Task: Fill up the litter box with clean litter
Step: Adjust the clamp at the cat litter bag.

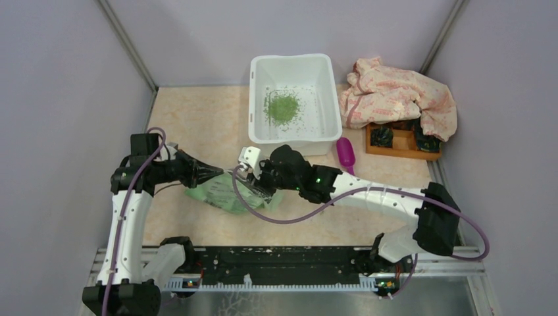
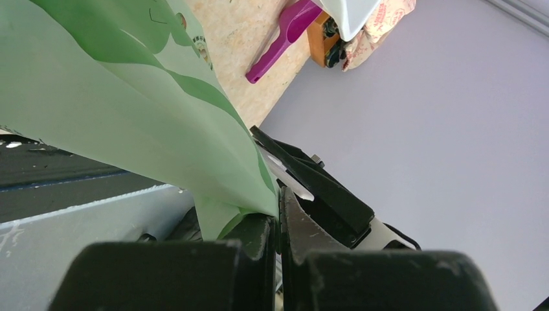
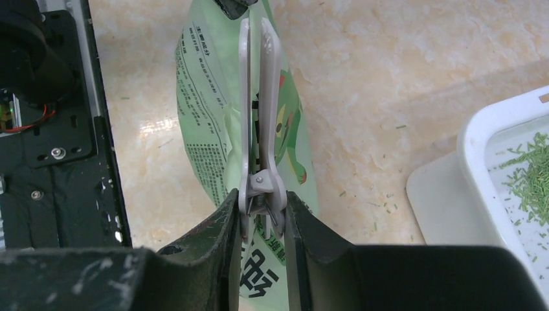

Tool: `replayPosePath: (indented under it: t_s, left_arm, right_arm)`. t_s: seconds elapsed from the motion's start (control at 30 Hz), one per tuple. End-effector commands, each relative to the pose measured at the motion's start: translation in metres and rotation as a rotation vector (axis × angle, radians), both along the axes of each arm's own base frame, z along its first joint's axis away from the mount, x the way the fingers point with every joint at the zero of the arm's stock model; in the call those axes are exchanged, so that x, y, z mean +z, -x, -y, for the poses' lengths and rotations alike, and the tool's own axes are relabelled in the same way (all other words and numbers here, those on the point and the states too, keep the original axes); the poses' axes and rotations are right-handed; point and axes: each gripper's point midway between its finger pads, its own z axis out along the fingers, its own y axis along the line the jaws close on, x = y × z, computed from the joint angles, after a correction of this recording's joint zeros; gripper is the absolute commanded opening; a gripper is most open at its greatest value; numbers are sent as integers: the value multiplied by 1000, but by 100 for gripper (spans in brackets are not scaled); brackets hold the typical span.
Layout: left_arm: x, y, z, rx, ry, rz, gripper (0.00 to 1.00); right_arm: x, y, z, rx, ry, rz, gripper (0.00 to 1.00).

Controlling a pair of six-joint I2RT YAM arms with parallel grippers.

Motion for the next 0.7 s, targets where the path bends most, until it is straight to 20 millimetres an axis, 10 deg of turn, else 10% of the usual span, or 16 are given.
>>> replayPosePath:
  t_s: [0.0,0.67]
  left_arm:
    - [44,-3,8,-63,55,170,4]
    - [53,-7,10,-75,63,207,4]
  right_arm:
    - [9,3,5,47,55,-11,0]
    - [-1,-8,-10,91,270,-70,0]
